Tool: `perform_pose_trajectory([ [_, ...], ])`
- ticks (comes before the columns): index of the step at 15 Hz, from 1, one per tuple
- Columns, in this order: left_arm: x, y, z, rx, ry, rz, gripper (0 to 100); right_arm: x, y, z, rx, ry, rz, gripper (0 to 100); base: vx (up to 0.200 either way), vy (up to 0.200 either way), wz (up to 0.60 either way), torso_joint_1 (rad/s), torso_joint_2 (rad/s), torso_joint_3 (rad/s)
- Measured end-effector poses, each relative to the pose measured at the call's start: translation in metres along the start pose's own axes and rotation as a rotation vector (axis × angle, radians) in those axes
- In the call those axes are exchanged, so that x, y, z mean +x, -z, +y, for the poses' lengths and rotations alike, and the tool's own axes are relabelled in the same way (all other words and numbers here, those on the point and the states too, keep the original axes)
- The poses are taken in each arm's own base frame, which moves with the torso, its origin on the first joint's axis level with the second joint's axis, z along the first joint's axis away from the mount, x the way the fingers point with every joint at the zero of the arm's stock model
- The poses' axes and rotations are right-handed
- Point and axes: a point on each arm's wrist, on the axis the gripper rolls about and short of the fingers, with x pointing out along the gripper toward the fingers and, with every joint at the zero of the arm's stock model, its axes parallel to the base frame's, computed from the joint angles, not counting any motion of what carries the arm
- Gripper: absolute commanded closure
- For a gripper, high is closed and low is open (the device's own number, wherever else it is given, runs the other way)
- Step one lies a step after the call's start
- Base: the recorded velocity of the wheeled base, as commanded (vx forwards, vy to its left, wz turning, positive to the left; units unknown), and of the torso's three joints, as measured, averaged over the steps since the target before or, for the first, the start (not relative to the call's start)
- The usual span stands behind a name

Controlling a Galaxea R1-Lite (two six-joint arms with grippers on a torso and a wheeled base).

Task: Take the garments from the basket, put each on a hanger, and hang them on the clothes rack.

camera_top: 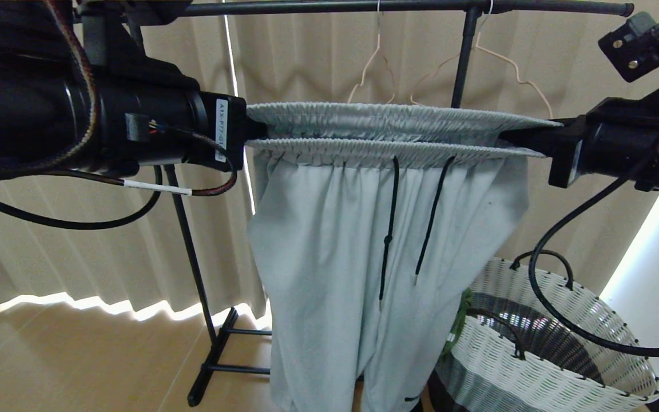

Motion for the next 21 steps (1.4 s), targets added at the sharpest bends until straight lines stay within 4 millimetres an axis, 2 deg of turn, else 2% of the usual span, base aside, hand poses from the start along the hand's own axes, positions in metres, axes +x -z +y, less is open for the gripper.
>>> perform_pose_trajectory([
  [3, 0.017, -0.004, -0.005, -0.009, 0.005, -0.058, 100, -0.026, 0.010, 0.001, 0.056, 0.015, 0.013, 100, 0.000, 0.000, 0.00, 0.000, 0.00, 0.000],
  [8, 0.039, -0.005, -0.008, -0.013, 0.004, -0.059, 100, -0.070, 0.014, 0.020, 0.082, -0.210, 0.011, 100, 0.000, 0.000, 0.00, 0.000, 0.00, 0.000],
  [10, 0.044, -0.005, -0.008, -0.015, 0.004, -0.058, 100, -0.080, 0.013, 0.026, 0.083, -0.256, 0.009, 100, 0.000, 0.000, 0.00, 0.000, 0.00, 0.000],
  [14, 0.047, -0.002, -0.009, -0.018, 0.006, -0.039, 100, -0.085, 0.009, 0.029, 0.071, -0.256, -0.013, 100, 0.000, 0.000, 0.00, 0.000, 0.00, 0.000],
  [16, 0.041, 0.000, -0.009, -0.010, 0.011, -0.029, 100, -0.083, 0.007, 0.027, 0.063, -0.223, -0.026, 100, 0.000, 0.000, 0.00, 0.000, 0.00, 0.000],
  [19, 0.018, 0.004, -0.007, 0.012, 0.042, 0.031, 100, -0.074, 0.005, 0.021, 0.054, -0.144, -0.044, 100, 0.000, 0.000, 0.00, 0.000, 0.00, 0.000],
  [21, -0.002, 0.004, -0.006, 0.013, 0.137, 0.051, 100, -0.062, 0.003, 0.014, 0.045, -0.084, -0.069, 100, 0.000, 0.000, 0.00, 0.000, 0.00, 0.000],
])
